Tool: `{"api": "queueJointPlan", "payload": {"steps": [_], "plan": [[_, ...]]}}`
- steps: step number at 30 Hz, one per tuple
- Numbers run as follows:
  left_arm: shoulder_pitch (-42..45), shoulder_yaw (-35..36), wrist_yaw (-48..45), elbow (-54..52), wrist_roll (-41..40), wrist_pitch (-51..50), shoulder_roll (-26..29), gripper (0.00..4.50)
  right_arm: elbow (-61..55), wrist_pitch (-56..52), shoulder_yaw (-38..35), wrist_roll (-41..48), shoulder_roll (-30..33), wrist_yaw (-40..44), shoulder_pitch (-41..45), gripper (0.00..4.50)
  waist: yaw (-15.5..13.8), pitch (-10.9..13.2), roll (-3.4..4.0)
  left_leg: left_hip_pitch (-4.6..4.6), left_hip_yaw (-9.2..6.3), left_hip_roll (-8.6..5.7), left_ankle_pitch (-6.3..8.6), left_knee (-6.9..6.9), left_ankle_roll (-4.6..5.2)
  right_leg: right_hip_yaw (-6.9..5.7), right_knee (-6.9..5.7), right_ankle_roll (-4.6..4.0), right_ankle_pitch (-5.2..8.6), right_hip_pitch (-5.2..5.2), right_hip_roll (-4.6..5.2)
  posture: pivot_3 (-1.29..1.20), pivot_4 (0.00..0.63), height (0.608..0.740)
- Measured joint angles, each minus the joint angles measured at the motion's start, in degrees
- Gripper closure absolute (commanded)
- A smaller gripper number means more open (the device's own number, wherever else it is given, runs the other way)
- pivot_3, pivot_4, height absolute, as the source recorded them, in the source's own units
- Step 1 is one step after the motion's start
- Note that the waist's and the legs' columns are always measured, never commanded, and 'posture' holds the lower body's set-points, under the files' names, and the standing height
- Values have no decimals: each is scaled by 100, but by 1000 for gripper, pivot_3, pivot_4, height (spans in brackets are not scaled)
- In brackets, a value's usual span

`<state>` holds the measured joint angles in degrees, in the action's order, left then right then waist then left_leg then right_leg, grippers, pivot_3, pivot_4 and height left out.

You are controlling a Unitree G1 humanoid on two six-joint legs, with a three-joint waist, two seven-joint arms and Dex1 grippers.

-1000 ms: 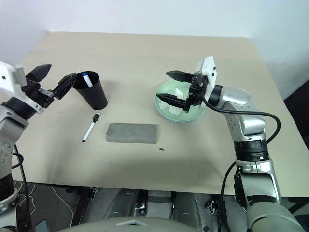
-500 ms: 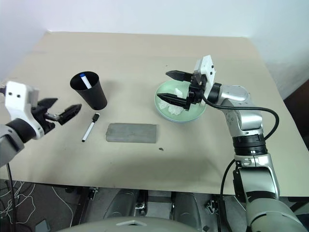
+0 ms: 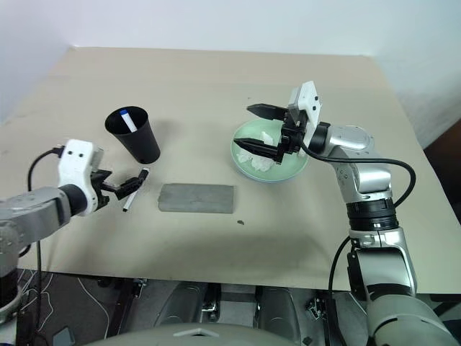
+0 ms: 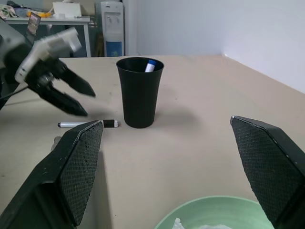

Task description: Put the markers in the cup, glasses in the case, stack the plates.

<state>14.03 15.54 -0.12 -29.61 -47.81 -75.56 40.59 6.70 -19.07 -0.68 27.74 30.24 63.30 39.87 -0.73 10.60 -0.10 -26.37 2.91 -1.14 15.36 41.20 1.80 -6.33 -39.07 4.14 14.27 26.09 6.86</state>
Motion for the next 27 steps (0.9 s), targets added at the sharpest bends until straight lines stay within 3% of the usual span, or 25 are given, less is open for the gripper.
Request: {"api": "queueJointPlan", "payload": {"steps": [8,11,23,27], "plan": [[252,-602,-113,559,711,115,-258,17,-216,-58,-23,4,64,-137,-102,0,-8,0,1,-2,-3,2,-1,-5,6,0,-1,-5,-3,9,3,0,150,681],[433,-611,-106,672,866,-103,-328,594,-258,-88,-30,6,98,-185,-151,0,-1,0,1,2,-3,3,-3,-6,22,0,-1,-13,-7,6,3,0,150,681],[804,-447,-301,688,1202,-944,-439,4485,-314,-139,-35,7,135,-281,-201,0,4,0,1,3,-1,4,-17,-19,13,0,-1,-16,-12,11,2,0,150,681],[870,-383,-356,684,1321,-1103,-514,4485,-314,-137,-35,7,135,-289,-225,0,11,0,1,3,0,4,-13,-18,18,0,-1,-16,-12,11,3,0,150,681]]}}
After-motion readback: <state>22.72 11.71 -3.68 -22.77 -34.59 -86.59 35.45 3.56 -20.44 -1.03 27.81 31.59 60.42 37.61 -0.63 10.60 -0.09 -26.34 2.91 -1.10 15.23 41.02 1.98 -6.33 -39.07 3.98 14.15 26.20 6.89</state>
